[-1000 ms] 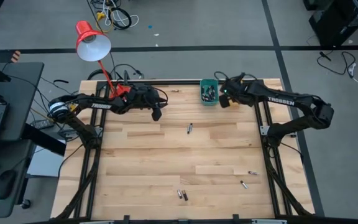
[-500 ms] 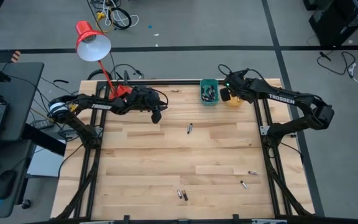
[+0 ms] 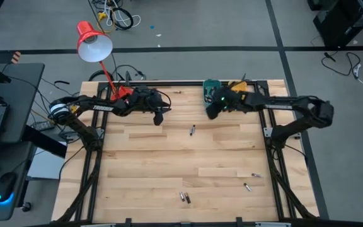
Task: Sort batteries
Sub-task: Put the silver battery into the yellow bin
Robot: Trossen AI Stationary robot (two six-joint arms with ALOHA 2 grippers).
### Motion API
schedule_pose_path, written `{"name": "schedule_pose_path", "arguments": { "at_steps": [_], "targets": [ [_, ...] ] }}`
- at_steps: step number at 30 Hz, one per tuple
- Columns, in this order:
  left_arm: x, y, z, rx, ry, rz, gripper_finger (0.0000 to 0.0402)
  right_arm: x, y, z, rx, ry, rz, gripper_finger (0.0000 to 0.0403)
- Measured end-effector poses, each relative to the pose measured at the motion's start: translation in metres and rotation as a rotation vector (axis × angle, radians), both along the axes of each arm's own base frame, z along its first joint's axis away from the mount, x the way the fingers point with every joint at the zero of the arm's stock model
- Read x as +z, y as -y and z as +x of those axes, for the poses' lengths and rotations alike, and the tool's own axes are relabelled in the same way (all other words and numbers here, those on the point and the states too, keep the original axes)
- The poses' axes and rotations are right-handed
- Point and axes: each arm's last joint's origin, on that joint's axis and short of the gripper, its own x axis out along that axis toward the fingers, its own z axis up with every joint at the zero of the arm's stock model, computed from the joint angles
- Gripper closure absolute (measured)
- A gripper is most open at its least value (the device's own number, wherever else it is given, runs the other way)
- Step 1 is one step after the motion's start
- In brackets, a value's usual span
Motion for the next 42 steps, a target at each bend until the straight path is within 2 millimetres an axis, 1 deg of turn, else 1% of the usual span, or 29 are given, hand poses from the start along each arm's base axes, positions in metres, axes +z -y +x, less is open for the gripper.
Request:
{"name": "schedule_pose_path", "arguments": {
  "at_steps": [6,8,10,14,19,23,27,29,32,35,42],
  "targets": [
    [0.005,-0.001,0.002,0.002,0.047,0.033,0.0289,-0.032,-0.026,0.049,0.236,0.035,-0.101,0.0272],
    [0.004,-0.001,0.002,0.031,0.034,0.036,0.0289,-0.033,-0.030,0.064,0.244,0.060,-0.162,0.0272],
    [0.003,-0.002,0.001,0.074,0.023,0.025,0.0289,-0.028,-0.026,0.076,0.217,0.079,-0.229,0.0271],
    [0.002,-0.004,0.000,0.130,0.024,-0.024,0.0289,-0.013,0.001,0.099,0.195,0.092,-0.299,0.0275],
    [0.002,-0.005,-0.001,0.141,0.016,-0.026,0.0289,-0.005,0.046,0.127,0.347,0.007,-0.342,0.0287],
    [-0.002,-0.010,-0.006,0.167,-0.025,-0.049,0.0289,-0.005,0.083,0.144,0.458,-0.099,-0.363,0.0292],
    [-0.010,-0.009,-0.011,0.181,-0.101,-0.104,0.0289,-0.012,0.115,0.152,0.569,-0.218,-0.358,0.0296],
    [-0.013,-0.008,-0.012,0.190,-0.135,-0.115,0.0289,-0.017,0.127,0.155,0.624,-0.259,-0.346,0.0297],
    [-0.016,-0.008,-0.015,0.222,-0.178,-0.117,0.0289,-0.025,0.143,0.159,0.695,-0.248,-0.314,0.0298],
    [-0.017,-0.008,-0.015,0.249,-0.190,-0.104,0.0289,-0.037,0.156,0.163,0.746,-0.232,-0.260,0.0298],
    [-0.016,-0.009,-0.015,0.242,-0.195,-0.078,0.0289,-0.054,0.173,0.170,0.763,-0.283,-0.143,0.0300]
  ]
}}
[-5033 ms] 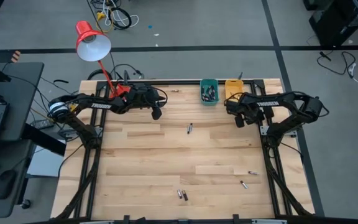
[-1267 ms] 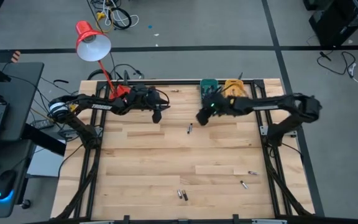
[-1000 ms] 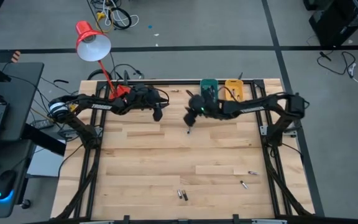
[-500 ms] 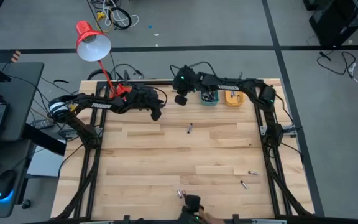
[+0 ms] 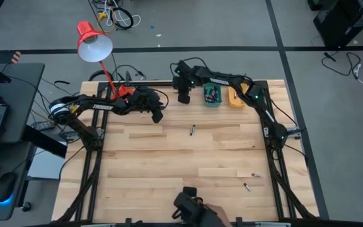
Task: Sort batteries
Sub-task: Put the silver battery into the yellow bin
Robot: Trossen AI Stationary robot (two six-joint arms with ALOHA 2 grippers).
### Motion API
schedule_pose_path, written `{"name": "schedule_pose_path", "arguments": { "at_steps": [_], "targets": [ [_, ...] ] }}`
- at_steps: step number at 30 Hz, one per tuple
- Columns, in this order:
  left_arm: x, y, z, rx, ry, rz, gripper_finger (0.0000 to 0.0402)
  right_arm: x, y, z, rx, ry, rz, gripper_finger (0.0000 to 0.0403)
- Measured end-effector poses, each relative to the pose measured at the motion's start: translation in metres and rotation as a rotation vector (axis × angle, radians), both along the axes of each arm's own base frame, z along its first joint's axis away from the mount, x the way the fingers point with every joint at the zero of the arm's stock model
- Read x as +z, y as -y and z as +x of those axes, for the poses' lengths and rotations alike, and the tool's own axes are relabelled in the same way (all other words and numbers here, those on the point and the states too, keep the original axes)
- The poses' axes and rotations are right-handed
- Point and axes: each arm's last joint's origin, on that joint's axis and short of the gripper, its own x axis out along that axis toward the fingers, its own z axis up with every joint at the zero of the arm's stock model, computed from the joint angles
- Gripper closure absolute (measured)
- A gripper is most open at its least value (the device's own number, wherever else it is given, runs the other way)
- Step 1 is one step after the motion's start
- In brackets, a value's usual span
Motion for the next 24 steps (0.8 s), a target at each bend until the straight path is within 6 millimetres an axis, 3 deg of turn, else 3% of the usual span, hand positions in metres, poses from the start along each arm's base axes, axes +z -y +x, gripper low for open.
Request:
{"name": "schedule_pose_path", "arguments": {
  "at_steps": [15,24],
  "targets": [
    [0.002,-0.001,0.001,-0.003,0.015,0.021,0.0289,0.002,0.022,-0.012,0.050,-0.022,0.033,0.0303],
    [0.002,-0.001,0.001,-0.010,0.015,0.037,0.0289,-0.015,0.021,-0.010,0.173,-0.001,0.078,0.0305]
  ]
}}
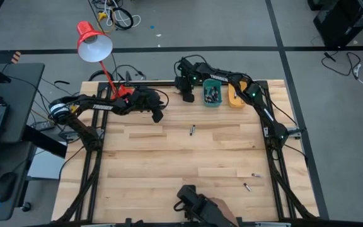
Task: Sort batteries
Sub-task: Put the silver battery into the yellow bin
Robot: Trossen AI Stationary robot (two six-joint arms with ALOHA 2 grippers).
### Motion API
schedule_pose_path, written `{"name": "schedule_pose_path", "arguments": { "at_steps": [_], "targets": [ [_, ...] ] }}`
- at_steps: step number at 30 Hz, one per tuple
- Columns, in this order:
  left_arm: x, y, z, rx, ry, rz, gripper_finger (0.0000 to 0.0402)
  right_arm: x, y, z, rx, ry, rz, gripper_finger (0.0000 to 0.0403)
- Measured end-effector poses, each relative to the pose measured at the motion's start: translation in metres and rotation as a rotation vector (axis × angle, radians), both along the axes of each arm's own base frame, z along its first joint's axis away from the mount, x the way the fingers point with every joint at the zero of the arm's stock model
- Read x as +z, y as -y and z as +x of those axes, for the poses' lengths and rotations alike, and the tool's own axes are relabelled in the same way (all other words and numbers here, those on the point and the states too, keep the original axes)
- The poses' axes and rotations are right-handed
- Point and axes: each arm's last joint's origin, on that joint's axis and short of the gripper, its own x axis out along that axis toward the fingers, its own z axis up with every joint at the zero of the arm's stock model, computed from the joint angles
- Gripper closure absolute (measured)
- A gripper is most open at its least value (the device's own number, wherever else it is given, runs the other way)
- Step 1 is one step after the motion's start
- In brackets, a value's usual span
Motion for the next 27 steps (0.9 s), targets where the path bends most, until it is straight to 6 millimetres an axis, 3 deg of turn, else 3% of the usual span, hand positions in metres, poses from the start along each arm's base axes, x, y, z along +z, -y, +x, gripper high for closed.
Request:
{"name": "schedule_pose_path", "arguments": {
  "at_steps": [10,13,18,27],
  "targets": [
    [0.003,-0.006,0.001,0.054,0.016,0.072,0.0289,-0.003,0.000,0.000,-0.002,-0.006,-0.006,0.0318],
    [-0.002,-0.019,0.000,0.088,0.029,0.113,0.0289,-0.001,-0.002,0.001,-0.046,-0.032,-0.016,0.0320],
    [-0.006,-0.052,0.014,0.022,0.092,-0.002,0.0290,0.003,-0.003,0.001,-0.073,-0.035,-0.018,0.0316],
    [-0.030,-0.097,0.040,0.092,-0.030,-0.183,0.0294,0.006,0.001,-0.007,-0.111,-0.065,-0.005,0.0313]
  ]
}}
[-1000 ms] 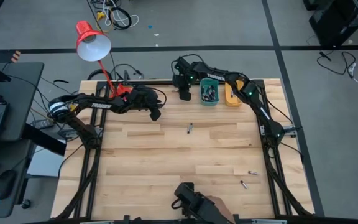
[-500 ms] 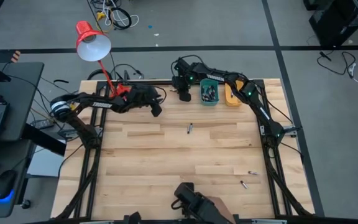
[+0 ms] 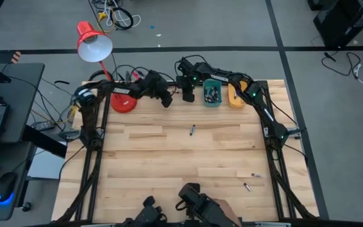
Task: Sort batteries
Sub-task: Put the silver battery into the yellow bin
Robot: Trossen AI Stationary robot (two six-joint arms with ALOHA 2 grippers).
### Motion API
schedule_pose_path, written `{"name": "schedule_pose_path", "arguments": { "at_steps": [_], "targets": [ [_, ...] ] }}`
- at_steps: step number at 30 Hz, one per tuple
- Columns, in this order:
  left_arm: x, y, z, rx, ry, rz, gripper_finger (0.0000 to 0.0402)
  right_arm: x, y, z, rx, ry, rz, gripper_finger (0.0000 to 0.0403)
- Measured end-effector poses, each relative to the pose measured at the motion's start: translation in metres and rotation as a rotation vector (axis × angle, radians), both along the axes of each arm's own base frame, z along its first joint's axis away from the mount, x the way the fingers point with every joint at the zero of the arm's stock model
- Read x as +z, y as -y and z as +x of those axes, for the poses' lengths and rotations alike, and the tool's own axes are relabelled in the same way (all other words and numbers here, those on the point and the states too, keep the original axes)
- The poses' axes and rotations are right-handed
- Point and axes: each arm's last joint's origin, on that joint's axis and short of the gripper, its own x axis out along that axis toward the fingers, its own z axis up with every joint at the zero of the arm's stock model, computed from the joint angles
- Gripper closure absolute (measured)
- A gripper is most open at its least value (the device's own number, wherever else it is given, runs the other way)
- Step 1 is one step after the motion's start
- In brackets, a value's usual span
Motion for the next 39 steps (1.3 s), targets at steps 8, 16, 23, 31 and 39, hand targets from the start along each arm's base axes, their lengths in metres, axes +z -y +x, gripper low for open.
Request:
{"name": "schedule_pose_path", "arguments": {
  "at_steps": [8,16,23,31,39],
  "targets": [
    [-0.001,-0.011,0.003,-0.025,0.019,0.020,0.0307,0.000,0.006,-0.004,-0.002,0.005,-0.006,0.0313],
    [0.001,-0.015,0.002,0.101,0.034,-0.029,0.0318,0.001,0.008,-0.004,-0.002,0.019,-0.017,0.0318],
    [0.018,-0.025,0.010,0.138,-0.051,0.032,0.0368,0.001,0.007,-0.007,-0.045,-0.001,0.021,0.0328],
    [0.033,-0.033,0.015,0.089,-0.078,0.102,0.0390,0.027,0.009,-0.019,-0.069,0.045,0.096,0.0373],
    [0.004,-0.033,0.016,0.055,-0.134,0.020,0.0393,0.068,0.018,-0.029,-0.182,0.180,0.094,0.0398]
  ]
}}
